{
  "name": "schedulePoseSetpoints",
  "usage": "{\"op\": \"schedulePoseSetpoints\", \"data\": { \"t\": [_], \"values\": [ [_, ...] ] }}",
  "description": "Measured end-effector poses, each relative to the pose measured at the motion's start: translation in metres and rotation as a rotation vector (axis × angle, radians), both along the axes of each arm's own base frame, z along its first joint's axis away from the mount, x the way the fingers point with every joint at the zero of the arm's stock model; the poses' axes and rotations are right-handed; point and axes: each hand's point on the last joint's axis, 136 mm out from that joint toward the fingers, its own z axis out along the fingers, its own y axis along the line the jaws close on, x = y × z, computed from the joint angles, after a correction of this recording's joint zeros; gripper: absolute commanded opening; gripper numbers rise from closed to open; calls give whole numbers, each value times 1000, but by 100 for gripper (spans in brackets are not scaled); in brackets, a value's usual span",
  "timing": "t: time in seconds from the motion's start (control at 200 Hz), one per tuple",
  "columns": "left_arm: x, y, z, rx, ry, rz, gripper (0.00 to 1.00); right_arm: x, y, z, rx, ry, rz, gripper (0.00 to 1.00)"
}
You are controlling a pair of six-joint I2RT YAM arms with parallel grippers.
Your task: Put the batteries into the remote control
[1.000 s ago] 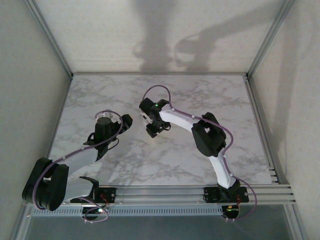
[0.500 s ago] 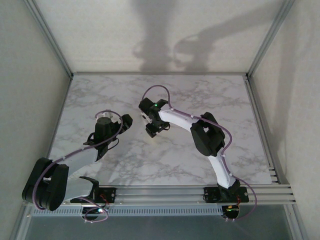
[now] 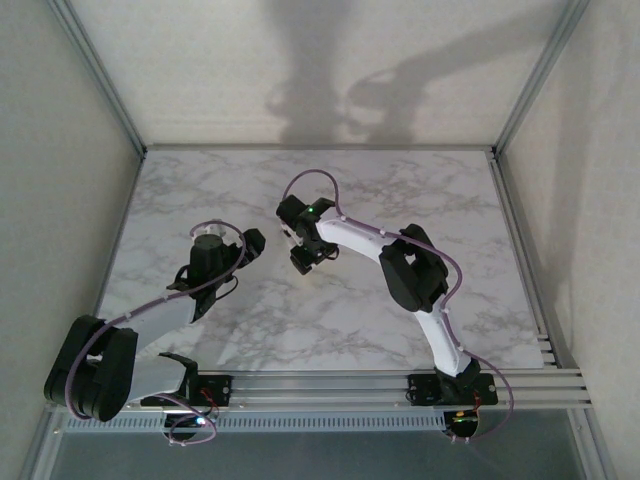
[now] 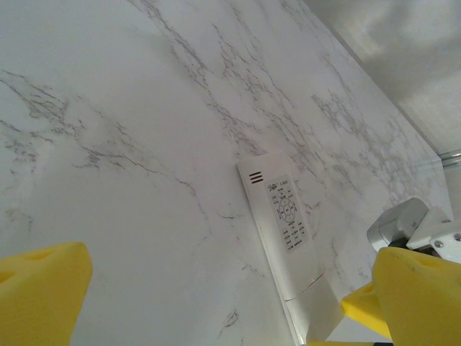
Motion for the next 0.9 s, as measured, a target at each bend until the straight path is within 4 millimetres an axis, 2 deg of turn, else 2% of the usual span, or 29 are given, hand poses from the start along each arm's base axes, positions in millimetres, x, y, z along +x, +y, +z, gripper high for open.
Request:
{"op": "schedulePoseSetpoints", "data": {
  "t": [0.265,0.676,0.776,0.901],
  "values": [
    [0,1,0,-3,1,4,99,1,1,-4,2,0,-1,68],
    [0,0,-3,-3,7,-1,100,1,-1,-5,24,-10,-45,74],
    [0,-1,-6,-5,16,-8,100,-1,-9,7,65,-27,-118,71],
    [2,-4,-8,-10,19,-18,99,-1,-19,32,159,-65,-253,67]
  ]
}}
